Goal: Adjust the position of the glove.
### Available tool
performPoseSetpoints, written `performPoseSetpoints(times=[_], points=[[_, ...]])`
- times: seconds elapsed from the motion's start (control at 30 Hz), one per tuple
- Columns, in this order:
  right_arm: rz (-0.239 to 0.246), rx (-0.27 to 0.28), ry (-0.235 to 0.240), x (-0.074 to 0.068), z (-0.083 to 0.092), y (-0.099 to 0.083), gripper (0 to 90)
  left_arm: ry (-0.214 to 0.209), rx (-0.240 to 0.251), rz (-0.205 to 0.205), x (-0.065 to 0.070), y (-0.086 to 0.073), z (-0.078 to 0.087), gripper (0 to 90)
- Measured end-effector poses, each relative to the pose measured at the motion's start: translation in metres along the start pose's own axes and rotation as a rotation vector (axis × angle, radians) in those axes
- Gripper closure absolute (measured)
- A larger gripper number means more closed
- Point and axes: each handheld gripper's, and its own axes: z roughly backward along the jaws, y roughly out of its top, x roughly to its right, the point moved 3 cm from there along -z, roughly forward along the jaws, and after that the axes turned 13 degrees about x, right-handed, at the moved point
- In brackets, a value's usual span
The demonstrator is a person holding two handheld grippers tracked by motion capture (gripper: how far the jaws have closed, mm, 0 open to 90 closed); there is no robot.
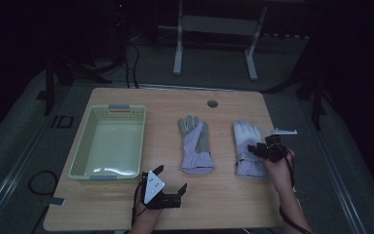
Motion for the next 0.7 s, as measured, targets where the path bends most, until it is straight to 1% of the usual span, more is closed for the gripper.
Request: performPoseSetpoints(times=[0.1,0.27,0.33,0.43,0.53,0.7], points=[[0.044,0.002,0.042,0.0019,0.0046,0.0022,49.8,0.000,0.001,0.000,0.0001,0.0000,0.0000,0.0],[0.113,-0.028,0.065,0.0029,0.0057,0.0045,47.9,0.001,-0.001,0.003,-0.0002,0.0000,-0.0001,0.0],[0.110,-0.034,0.064,0.0039,0.0048,0.0044,44.9,0.002,-0.002,0.003,-0.0002,0.0000,-0.0001,0.0],[0.088,-0.026,0.077,0.0040,0.0032,0.0018,44.9,0.003,-0.001,0.003,-0.0002,0.0000,-0.0001,0.0],[0.109,-0.035,0.086,0.0014,-0.0005,-0.0019,45.0,0.003,0.000,0.003,-0.0001,0.0000,0.0000,0.0],[0.095,-0.033,0.083,0.0027,-0.0032,-0.0039,46.3,0.003,0.000,0.004,-0.0002,0.0000,0.0000,0.0]])
